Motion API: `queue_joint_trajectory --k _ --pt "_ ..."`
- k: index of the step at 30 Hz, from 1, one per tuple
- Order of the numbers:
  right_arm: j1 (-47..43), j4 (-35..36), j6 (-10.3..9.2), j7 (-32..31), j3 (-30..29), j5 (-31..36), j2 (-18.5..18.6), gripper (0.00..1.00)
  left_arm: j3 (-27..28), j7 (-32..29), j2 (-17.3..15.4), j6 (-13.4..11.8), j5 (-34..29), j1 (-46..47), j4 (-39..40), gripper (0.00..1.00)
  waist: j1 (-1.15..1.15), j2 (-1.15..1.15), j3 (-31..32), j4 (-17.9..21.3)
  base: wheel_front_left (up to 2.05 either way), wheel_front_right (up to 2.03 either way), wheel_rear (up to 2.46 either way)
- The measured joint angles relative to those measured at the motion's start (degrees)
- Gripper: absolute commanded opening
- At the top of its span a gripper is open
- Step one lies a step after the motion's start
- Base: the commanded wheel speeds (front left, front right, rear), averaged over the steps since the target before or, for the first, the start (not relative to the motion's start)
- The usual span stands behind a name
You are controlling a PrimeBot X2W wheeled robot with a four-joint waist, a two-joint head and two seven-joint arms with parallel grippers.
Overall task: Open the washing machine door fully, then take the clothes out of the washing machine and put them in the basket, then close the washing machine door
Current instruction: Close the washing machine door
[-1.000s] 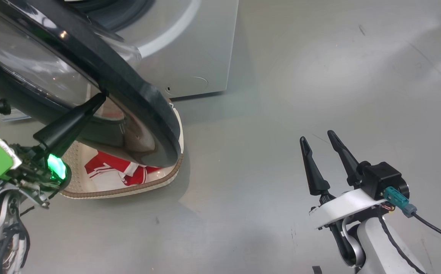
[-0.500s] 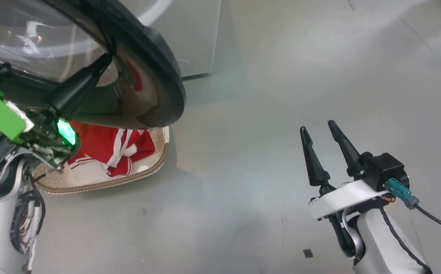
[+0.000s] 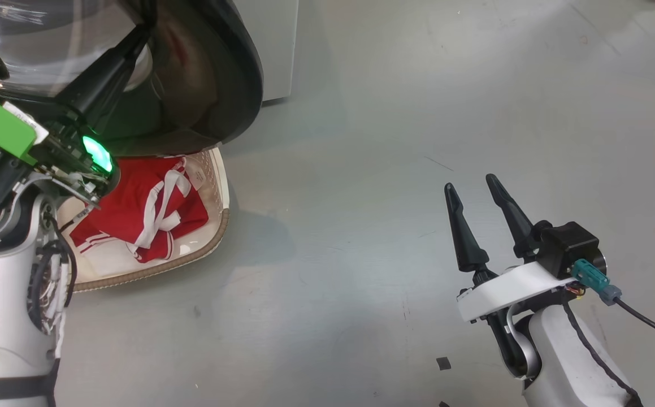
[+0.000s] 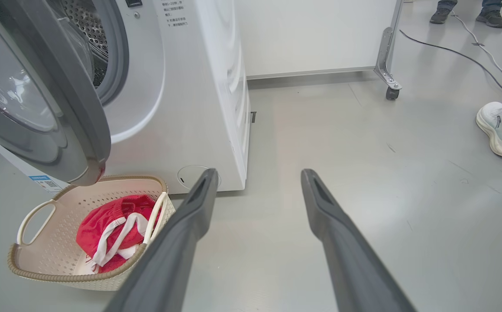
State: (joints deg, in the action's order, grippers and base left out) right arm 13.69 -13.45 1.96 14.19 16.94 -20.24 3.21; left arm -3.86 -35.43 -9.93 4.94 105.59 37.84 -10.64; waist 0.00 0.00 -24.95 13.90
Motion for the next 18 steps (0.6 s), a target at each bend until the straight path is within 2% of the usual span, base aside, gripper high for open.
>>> queue_joint_trajectory --k 18 --pt "0.2 -0.1 0.43 0.0 -0.6 -0.4 -0.2 1.0 0.4 2.1 1.2 1.5 -1.2 5.6 -6.7 0.0 0.0 0.0 -0.1 1.3 0.0 0.0 0.0"
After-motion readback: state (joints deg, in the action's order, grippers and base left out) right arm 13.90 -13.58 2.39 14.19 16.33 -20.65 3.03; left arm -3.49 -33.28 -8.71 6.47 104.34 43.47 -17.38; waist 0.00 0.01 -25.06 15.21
